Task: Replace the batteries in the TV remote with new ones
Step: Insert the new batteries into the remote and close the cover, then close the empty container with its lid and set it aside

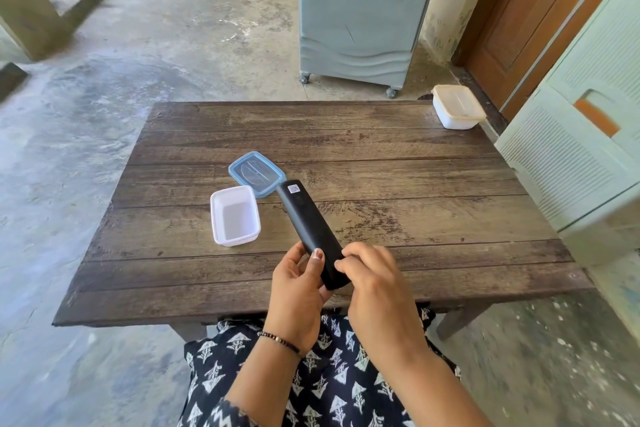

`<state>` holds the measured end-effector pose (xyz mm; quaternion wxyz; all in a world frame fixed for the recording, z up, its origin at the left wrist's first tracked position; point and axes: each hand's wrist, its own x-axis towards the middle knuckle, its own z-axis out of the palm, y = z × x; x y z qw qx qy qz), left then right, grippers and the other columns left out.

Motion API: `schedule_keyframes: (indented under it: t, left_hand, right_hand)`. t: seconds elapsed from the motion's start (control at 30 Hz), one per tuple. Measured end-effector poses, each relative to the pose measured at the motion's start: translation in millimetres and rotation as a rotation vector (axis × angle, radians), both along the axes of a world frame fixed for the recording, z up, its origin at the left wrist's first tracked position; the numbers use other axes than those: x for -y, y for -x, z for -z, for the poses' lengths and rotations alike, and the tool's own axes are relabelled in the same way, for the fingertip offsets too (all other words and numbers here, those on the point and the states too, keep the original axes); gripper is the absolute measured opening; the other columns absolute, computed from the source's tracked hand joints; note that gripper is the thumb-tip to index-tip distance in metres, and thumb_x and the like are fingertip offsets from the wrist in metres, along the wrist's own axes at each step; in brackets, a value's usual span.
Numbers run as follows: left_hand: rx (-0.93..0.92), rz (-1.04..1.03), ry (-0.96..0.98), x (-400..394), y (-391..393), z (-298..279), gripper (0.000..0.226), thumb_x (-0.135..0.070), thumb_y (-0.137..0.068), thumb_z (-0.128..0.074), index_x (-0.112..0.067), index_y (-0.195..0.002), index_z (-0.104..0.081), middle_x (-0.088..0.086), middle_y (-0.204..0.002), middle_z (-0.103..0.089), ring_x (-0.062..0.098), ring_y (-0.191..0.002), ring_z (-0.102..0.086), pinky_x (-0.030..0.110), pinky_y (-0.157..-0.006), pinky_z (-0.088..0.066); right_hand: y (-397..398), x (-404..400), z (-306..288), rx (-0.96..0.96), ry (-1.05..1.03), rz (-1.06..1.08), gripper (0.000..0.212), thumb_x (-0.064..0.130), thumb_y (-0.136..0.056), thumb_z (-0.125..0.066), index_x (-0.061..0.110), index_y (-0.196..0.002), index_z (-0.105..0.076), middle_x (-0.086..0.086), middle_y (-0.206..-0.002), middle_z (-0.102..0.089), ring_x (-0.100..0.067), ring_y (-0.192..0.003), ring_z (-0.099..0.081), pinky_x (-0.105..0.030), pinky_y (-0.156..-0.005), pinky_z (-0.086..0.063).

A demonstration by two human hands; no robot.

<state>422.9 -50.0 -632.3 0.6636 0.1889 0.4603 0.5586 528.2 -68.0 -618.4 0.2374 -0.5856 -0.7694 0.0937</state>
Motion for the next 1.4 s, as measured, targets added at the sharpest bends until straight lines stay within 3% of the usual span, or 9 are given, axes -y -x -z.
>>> schedule_keyframes:
  t: [0.17,0.4,0.57,0.67,0.77,0.87,1.0,1.23,1.4]
  left_hand:
    - [-0.04,-0.002,0.018,-2,1,3,0.019,-0.007,-0.094,-0.045,-0.003,-0.108,-0.058,0.014,-0.093,-0.067,0.018,-0.076,-0.064,0.024,-0.062,-0.057]
    - [-0.016,0.041,0.033,-4,2,0,0.031,-0.02,-0.1,-0.032,-0.017,-0.109,-0.062,0.007,-0.089,-0.074,0.017,-0.075,-0.067,0.026,-0.066,-0.054]
    - [-0.287,0.098,-0.027,-8,0,8,0.029,-0.016,-0.098,-0.039,-0.024,-0.115,-0.061,0.002,-0.088,-0.071,0.009,-0.075,-0.066,0.023,-0.068,-0.054]
    - [-0.598,0.143,-0.063,-12,-1,13,0.029,-0.012,-0.095,-0.045,-0.025,-0.114,-0.063,-0.007,-0.088,-0.071,-0.001,-0.07,-0.065,0.022,-0.068,-0.052]
    - [-0.73,0.184,-0.053,-13,-3,16,0.032,-0.011,-0.092,-0.049,-0.023,-0.12,-0.06,-0.002,-0.104,-0.071,0.003,-0.084,-0.064,0.03,-0.085,-0.053]
    - [-0.754,0.187,-0.036,-14,-3,16,0.029,-0.01,-0.092,-0.049,-0.025,-0.114,-0.06,-0.002,-0.103,-0.071,0.005,-0.074,-0.061,0.024,-0.074,-0.052]
    - [-0.735,0.232,-0.043,-12,4,12,0.026,-0.009,-0.092,-0.05,-0.019,-0.113,-0.061,-0.006,-0.099,-0.071,0.007,-0.083,-0.066,0.026,-0.081,-0.054]
    - [-0.604,0.013,-0.155,-15,56,-6,0.025,-0.003,-0.088,-0.054,-0.025,-0.097,-0.062,-0.007,-0.096,-0.066,0.008,-0.079,-0.059,0.026,-0.071,-0.053]
    - [-0.992,-0.156,-0.258,-25,114,10,0.054,-0.02,-0.076,-0.074,-0.024,-0.123,-0.049,-0.001,-0.123,-0.055,0.009,-0.107,-0.055,0.018,-0.087,-0.046]
  right_hand:
    - [1,-5,1,-0.177,0.116,0.04,0.019,0.017,-0.081,-0.068,0.013,-0.099,-0.067,0.008,-0.106,-0.061,-0.005,-0.095,-0.056,-0.014,-0.084,-0.046]
    - [0,-15,-1,-0.334,0.261,0.148,0.035,0.026,-0.071,-0.078,0.02,-0.104,-0.065,0.013,-0.096,-0.061,-0.001,-0.08,-0.058,-0.019,-0.076,-0.052]
    - [-6,-26,-3,-0.702,0.533,0.257,0.019,0.013,-0.077,-0.071,0.031,-0.075,-0.066,0.01,-0.07,-0.071,0.002,-0.068,-0.067,-0.019,-0.064,-0.054]
    - [-11,-31,3,-0.894,0.663,0.355,0.016,0.005,-0.084,-0.061,0.018,-0.088,-0.071,0.0,-0.077,-0.075,-0.012,-0.07,-0.071,-0.032,-0.069,-0.059]
    - [-14,-34,13,-0.842,0.69,0.405,0.017,0.005,-0.086,-0.059,0.007,-0.099,-0.069,-0.003,-0.08,-0.073,-0.016,-0.068,-0.069,-0.033,-0.069,-0.059]
    - [-14,-34,20,-0.708,0.675,0.411,0.032,0.005,-0.086,-0.06,0.006,-0.119,-0.06,-0.001,-0.082,-0.069,-0.011,-0.063,-0.063,-0.024,-0.058,-0.055]
    - [-11,-34,19,-0.509,0.572,0.392,0.027,0.008,-0.084,-0.061,0.011,-0.111,-0.065,-0.003,-0.076,-0.065,-0.018,-0.069,-0.062,-0.039,-0.071,-0.055]
    - [5,-45,-5,-0.136,0.254,0.211,0.037,0.02,-0.087,-0.059,0.02,-0.124,-0.055,0.005,-0.115,-0.054,-0.011,-0.104,-0.051,-0.026,-0.09,-0.045]
    - [44,-91,-13,-0.214,0.215,-0.01,0.032,0.011,-0.087,-0.058,0.013,-0.119,-0.06,-0.002,-0.121,-0.058,-0.016,-0.111,-0.053,-0.02,-0.094,-0.035]
